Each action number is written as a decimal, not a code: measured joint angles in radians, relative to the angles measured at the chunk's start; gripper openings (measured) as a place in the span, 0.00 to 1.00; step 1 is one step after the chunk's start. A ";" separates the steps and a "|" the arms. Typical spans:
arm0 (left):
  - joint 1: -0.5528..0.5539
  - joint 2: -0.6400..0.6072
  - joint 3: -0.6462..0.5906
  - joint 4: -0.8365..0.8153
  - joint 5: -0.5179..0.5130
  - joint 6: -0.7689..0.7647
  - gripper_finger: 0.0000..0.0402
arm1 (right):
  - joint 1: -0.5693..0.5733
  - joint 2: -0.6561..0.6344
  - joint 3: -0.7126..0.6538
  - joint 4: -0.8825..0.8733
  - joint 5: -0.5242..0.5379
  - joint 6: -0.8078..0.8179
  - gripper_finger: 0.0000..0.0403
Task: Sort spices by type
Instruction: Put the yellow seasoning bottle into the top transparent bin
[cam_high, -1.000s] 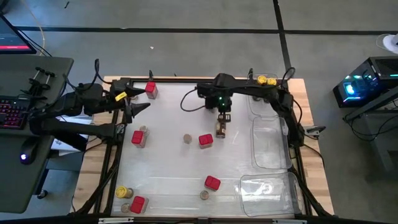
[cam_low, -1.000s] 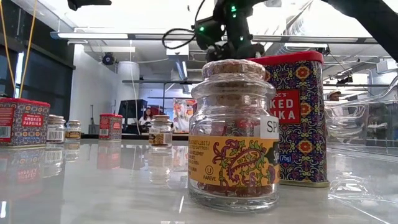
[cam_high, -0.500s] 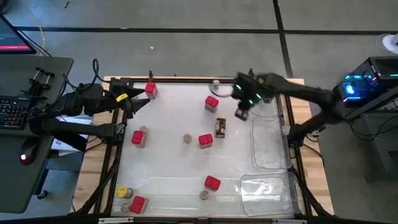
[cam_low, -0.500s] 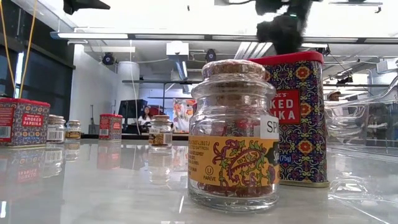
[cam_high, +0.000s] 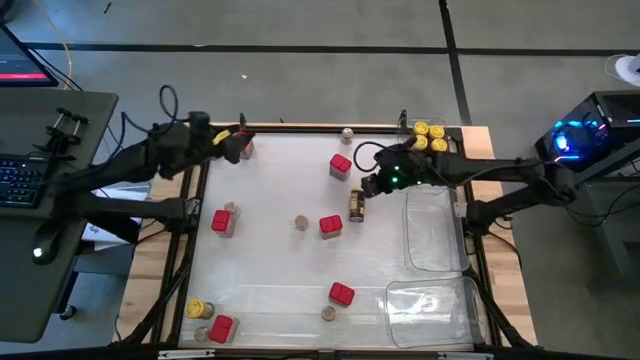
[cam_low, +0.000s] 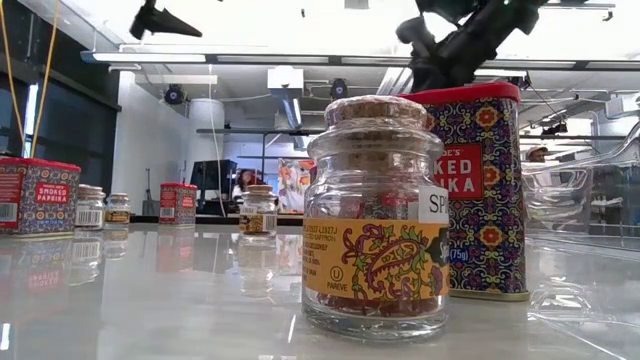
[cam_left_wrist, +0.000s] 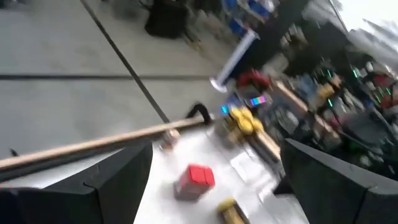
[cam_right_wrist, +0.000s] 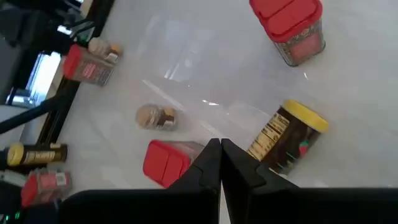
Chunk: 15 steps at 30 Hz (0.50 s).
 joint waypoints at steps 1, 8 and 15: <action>0.025 0.015 0.000 0.001 0.057 0.006 0.85 | 0.000 0.015 0.000 -0.001 0.003 0.022 0.00; 0.151 0.139 0.000 -0.038 0.486 0.030 0.85 | -0.015 0.127 -0.001 -0.001 0.005 0.122 0.11; 0.194 0.243 0.000 -0.049 0.617 0.115 0.85 | 0.022 0.205 -0.001 -0.044 -0.004 0.160 0.39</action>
